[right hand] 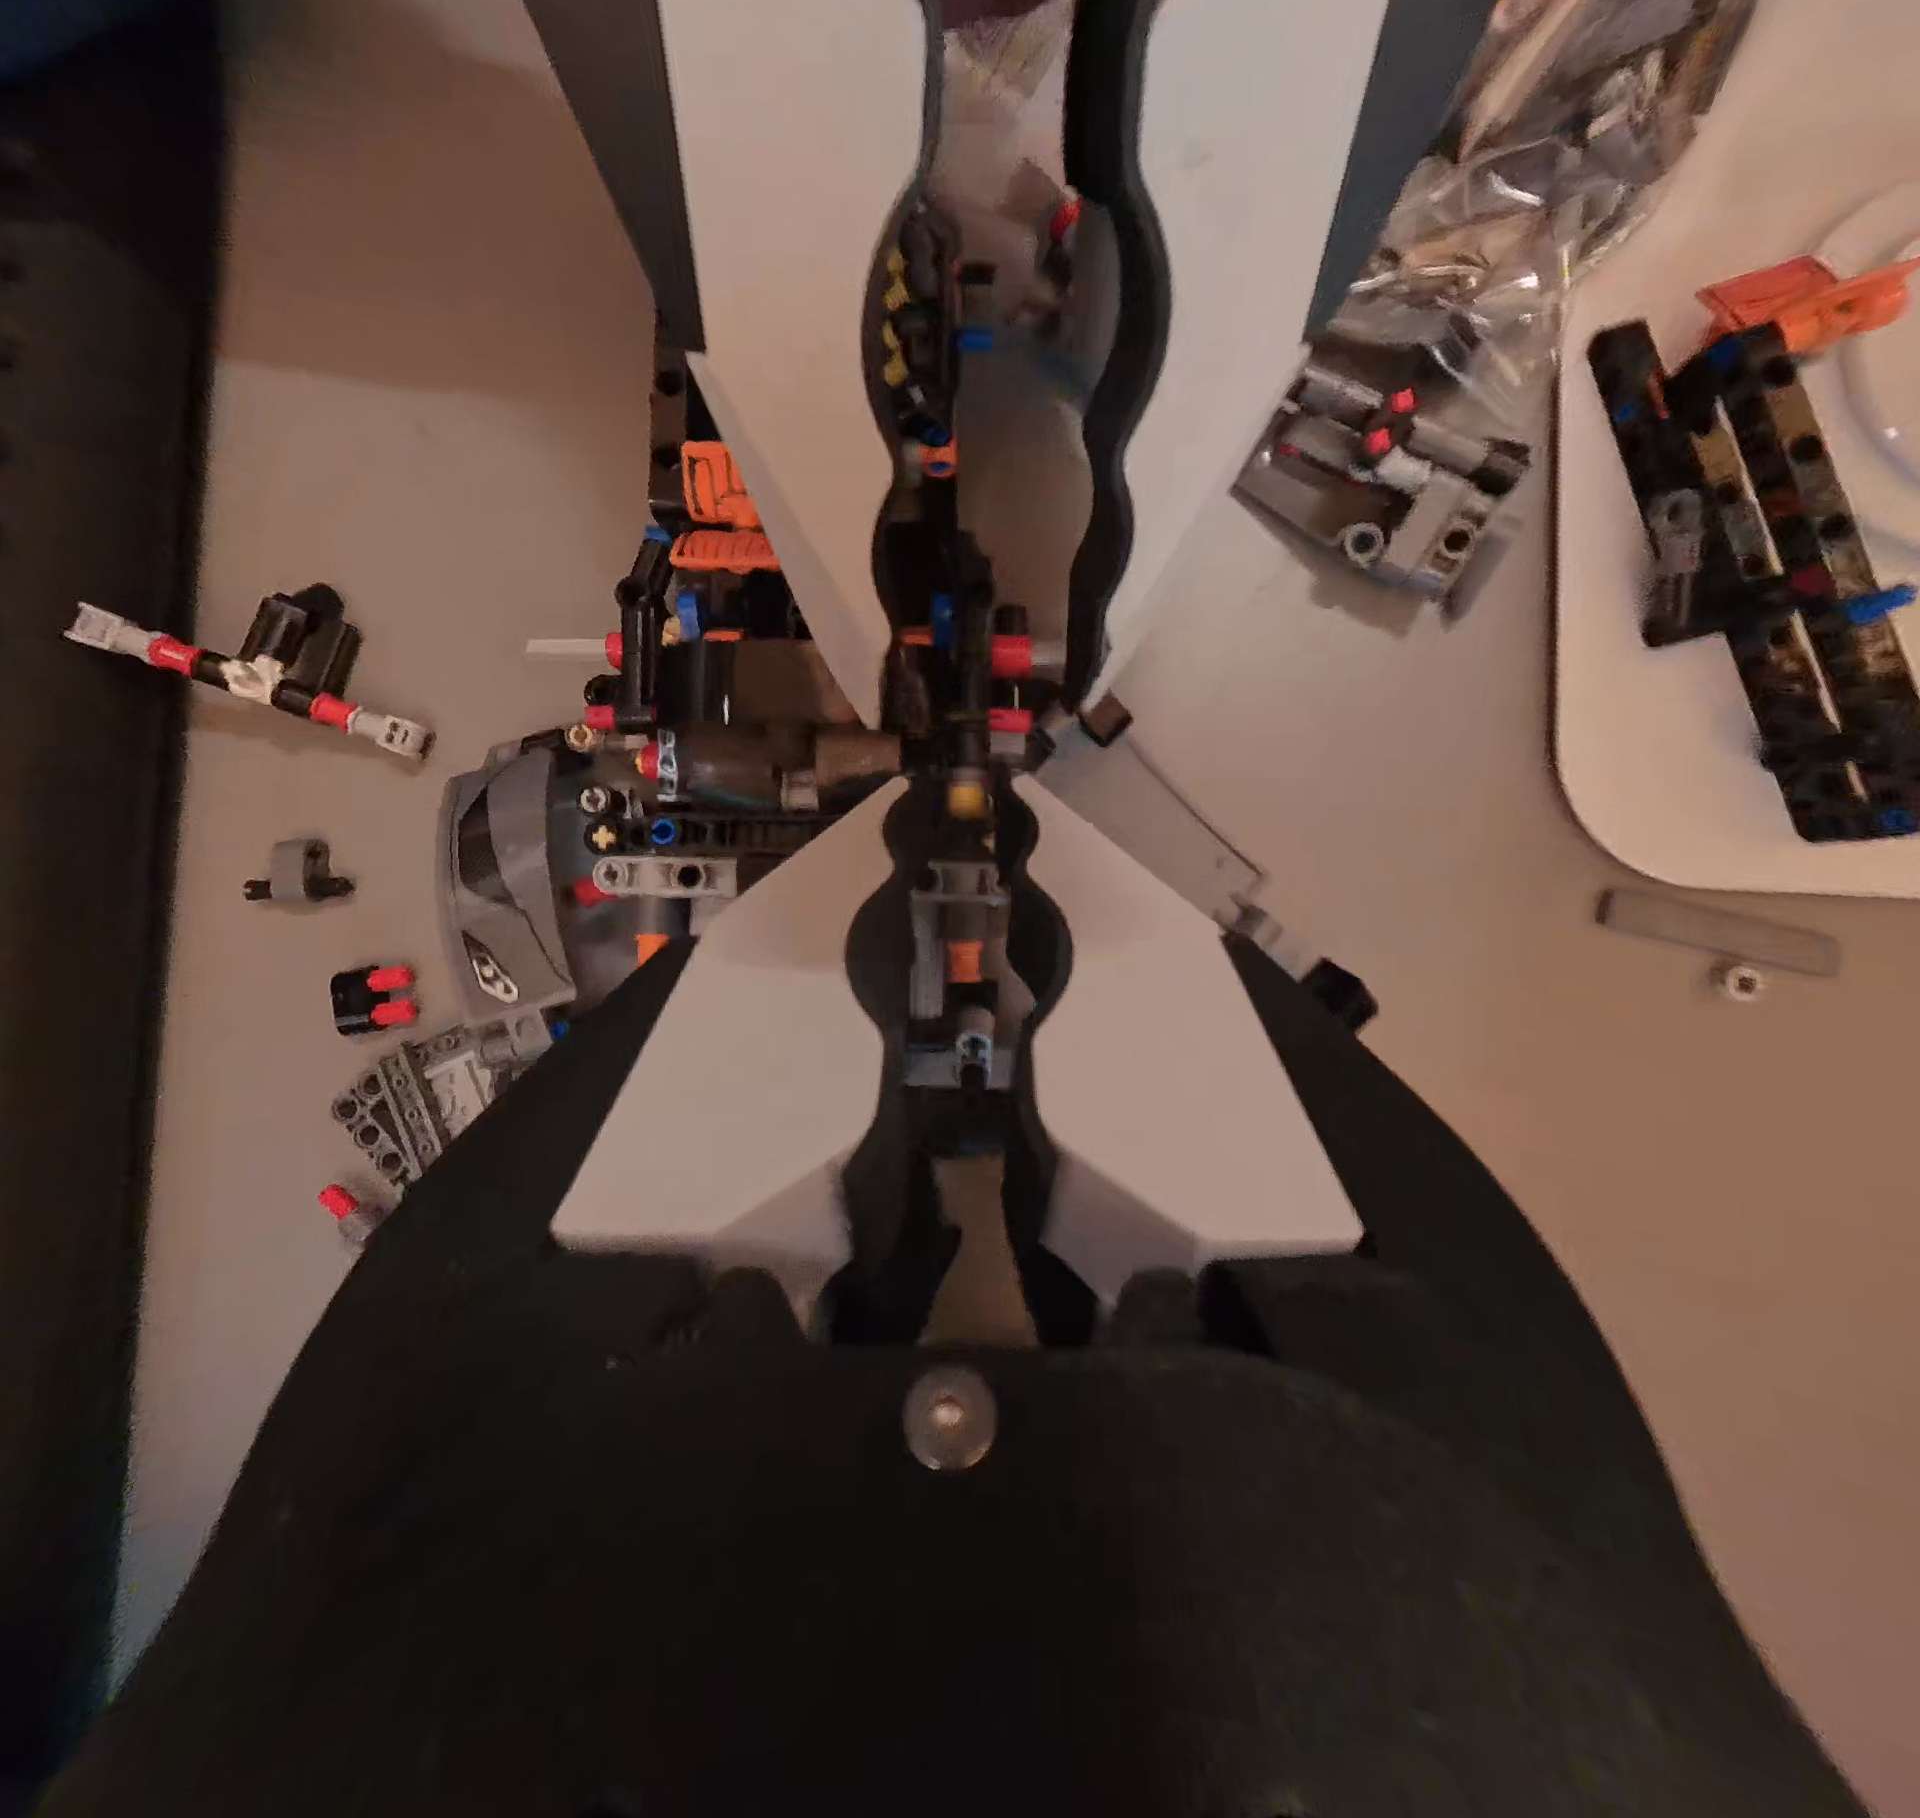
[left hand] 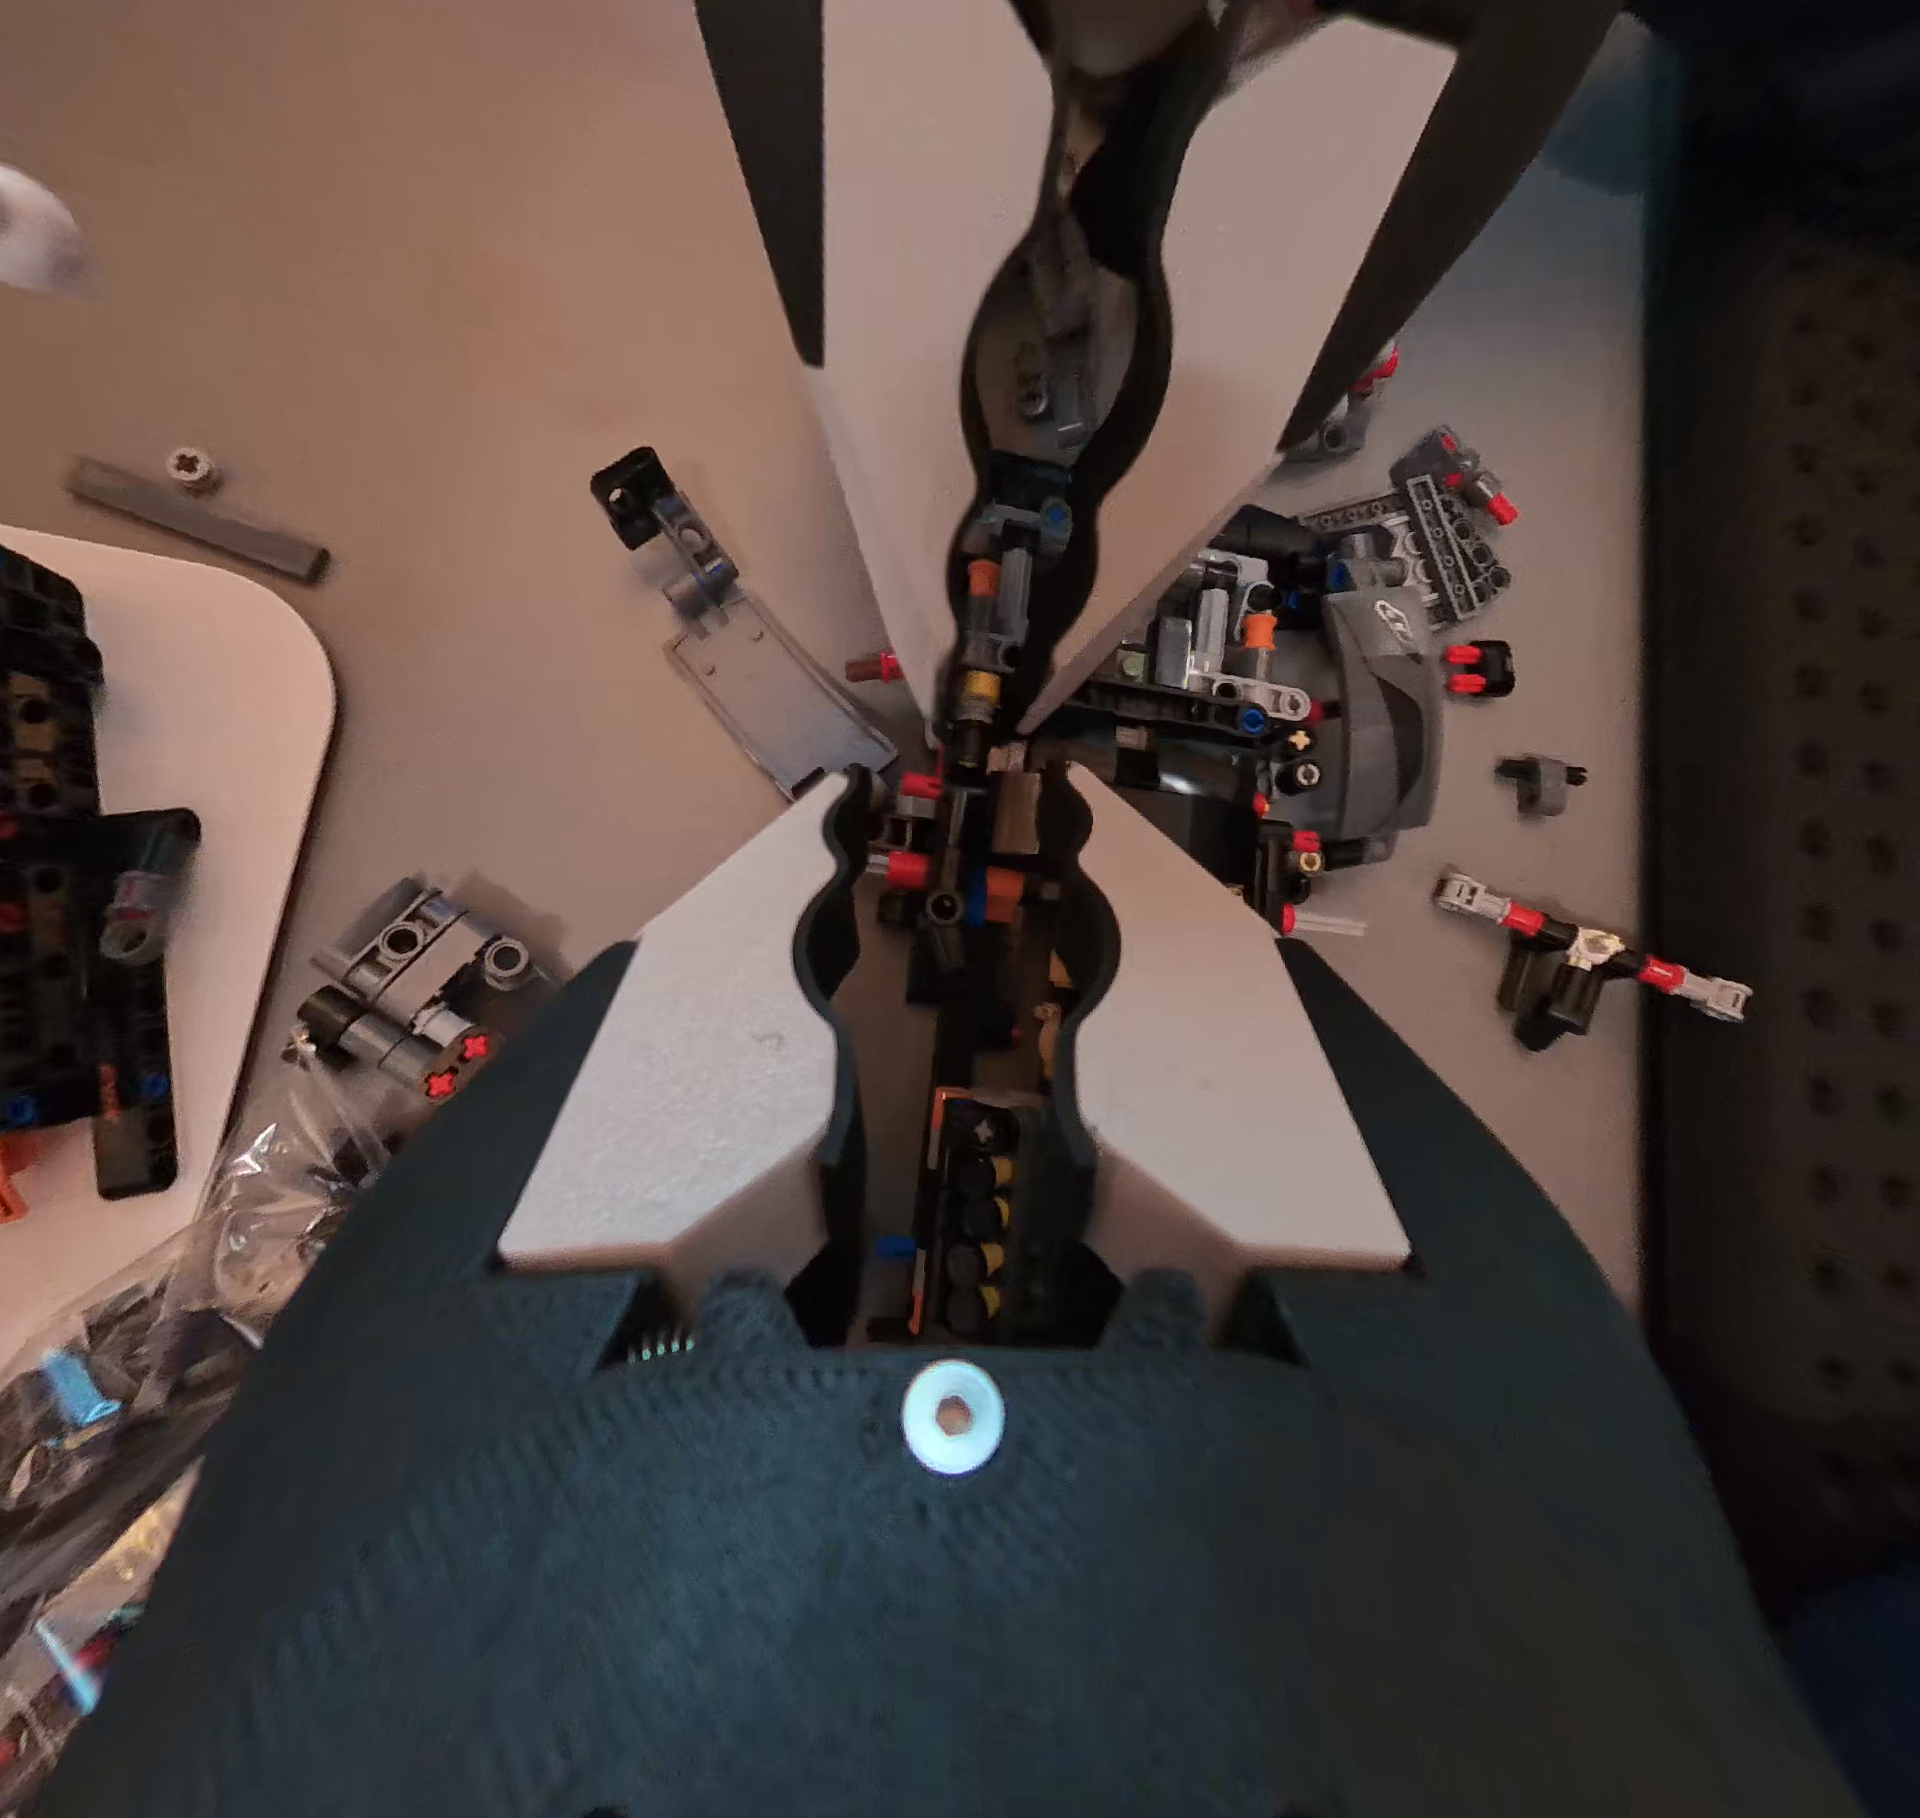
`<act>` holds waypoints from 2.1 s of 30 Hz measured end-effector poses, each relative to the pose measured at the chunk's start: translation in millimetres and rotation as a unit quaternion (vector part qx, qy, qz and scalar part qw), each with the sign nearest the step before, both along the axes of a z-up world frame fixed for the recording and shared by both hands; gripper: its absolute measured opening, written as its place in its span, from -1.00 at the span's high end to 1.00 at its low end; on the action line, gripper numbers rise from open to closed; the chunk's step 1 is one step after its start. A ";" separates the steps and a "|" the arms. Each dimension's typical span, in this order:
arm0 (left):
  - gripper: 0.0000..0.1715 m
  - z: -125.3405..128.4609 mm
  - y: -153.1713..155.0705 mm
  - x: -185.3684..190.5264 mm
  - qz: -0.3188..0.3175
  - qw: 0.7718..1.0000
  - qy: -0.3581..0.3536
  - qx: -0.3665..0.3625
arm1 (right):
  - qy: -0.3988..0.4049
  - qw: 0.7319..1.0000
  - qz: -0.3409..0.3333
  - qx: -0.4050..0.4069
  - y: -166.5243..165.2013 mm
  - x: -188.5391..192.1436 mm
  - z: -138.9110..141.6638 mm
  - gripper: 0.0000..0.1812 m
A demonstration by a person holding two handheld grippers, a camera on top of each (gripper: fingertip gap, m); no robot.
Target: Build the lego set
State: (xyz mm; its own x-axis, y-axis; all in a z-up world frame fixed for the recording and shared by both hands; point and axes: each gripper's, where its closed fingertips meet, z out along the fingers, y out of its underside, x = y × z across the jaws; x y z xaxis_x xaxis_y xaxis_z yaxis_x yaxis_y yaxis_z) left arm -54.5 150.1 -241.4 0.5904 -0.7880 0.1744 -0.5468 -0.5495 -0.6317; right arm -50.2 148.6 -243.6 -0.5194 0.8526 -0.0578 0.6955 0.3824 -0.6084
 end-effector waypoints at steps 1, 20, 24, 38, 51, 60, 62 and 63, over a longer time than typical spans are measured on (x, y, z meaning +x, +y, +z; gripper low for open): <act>0.66 0.2 -0.9 2.0 -0.004 1.000 -0.009 -0.002 | 0.005 1.000 0.000 -0.001 -0.6 -1.7 0.2 0.94; 1.00 -6.3 -2.4 17.4 -0.023 0.991 -0.127 -0.033 | -0.029 0.998 0.018 0.058 16.0 27.6 -1.0 0.94; 1.00 -7.7 -3.5 19.8 -0.028 0.990 -0.134 -0.044 | -0.026 0.999 0.015 0.024 22.3 34.3 -1.2 0.94; 0.75 -14.7 5.9 19.0 -0.019 0.998 -0.055 -0.017 | -0.038 0.999 0.007 0.032 29.5 44.3 1.1 0.94; 0.78 -25.4 9.3 15.4 -0.021 1.000 -0.018 0.003 | -0.032 0.999 0.015 0.037 23.8 40.0 0.3 0.93; 0.96 -13.3 11.6 11.8 -0.055 0.983 0.143 0.100 | -0.041 0.998 0.009 0.044 26.3 41.4 -1.0 0.93; 0.96 -14.4 11.5 11.0 -0.048 0.985 0.139 0.089 | -0.041 0.998 0.010 0.046 26.0 40.5 -1.4 0.93; 0.96 -14.0 13.1 10.9 -0.046 0.985 0.140 0.092 | -0.041 0.998 0.010 0.048 26.2 40.6 -1.5 0.93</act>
